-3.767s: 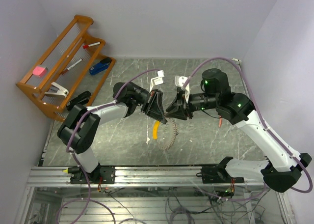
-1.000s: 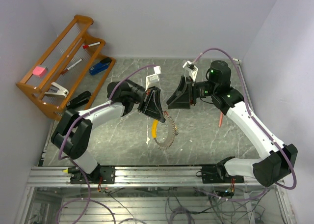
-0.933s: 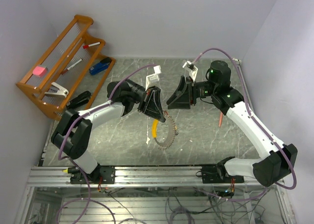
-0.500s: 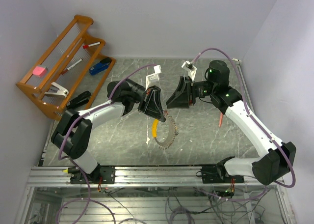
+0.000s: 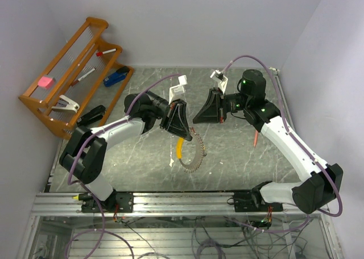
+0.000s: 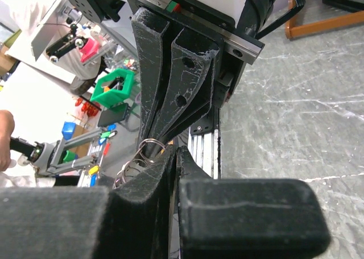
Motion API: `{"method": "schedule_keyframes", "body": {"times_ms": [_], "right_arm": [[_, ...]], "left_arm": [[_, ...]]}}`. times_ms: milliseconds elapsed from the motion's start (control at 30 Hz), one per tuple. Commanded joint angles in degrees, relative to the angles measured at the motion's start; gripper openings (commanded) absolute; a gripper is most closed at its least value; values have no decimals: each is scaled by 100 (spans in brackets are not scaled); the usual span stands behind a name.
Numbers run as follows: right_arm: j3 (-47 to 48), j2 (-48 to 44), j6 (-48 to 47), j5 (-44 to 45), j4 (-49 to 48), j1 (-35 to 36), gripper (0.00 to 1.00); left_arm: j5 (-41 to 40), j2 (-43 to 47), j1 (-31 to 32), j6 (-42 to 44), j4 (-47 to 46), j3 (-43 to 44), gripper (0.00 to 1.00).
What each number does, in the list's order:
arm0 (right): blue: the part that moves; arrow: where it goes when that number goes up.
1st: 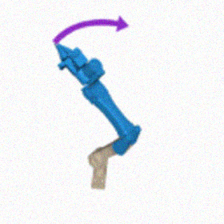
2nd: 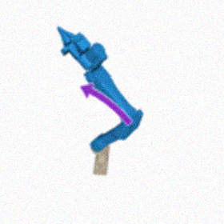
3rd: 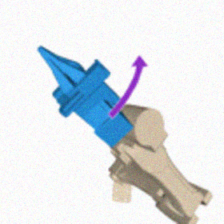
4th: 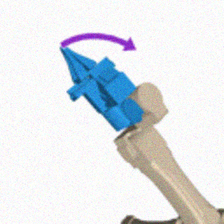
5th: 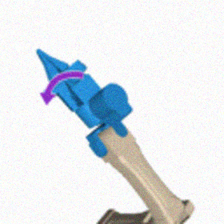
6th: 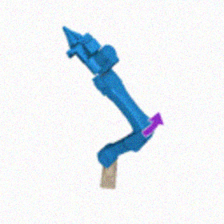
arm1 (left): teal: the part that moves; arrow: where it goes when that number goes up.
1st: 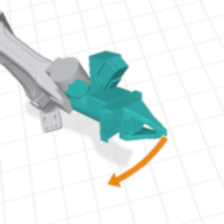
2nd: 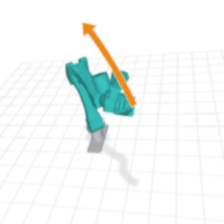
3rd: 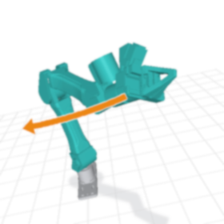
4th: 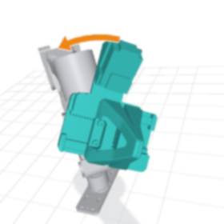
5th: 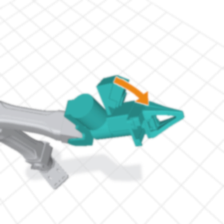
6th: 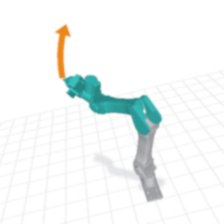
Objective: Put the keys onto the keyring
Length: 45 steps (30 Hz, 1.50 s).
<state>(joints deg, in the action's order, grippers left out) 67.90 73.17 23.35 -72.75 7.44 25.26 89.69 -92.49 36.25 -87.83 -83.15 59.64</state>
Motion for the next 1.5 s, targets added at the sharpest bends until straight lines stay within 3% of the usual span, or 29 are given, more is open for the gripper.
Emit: {"method": "schedule_keyframes", "body": {"times_ms": [0, 300, 500, 633, 1200, 1333, 1467], "right_arm": [[22, -13, 32, -80, -89, 23, 2], [59, -37, 74, -218, 110, 23, 0], [157, -39, 0, -200, 406, 23, 10], [181, -39, -30, -181, 507, 23, 0], [475, 134, -692, -202, 1980, 23, 1], [761, 85, -1378, 339, 2723, 14, 43], [900, -203, -1544, 1067, 2679, 7, 60]], "left_arm": [[143, -28, 40, -1016, -1546, 271, 7], [150, -34, 30, -1025, -1527, 297, 7], [152, -34, 31, -1029, -1528, 285, 7], [154, -80, 31, -1026, -1528, 303, 7], [154, -115, -5, -998, -1528, 312, 7], [154, -133, -12, -991, -1526, 312, 7], [146, -140, -45, -982, -1526, 303, 7]]}}
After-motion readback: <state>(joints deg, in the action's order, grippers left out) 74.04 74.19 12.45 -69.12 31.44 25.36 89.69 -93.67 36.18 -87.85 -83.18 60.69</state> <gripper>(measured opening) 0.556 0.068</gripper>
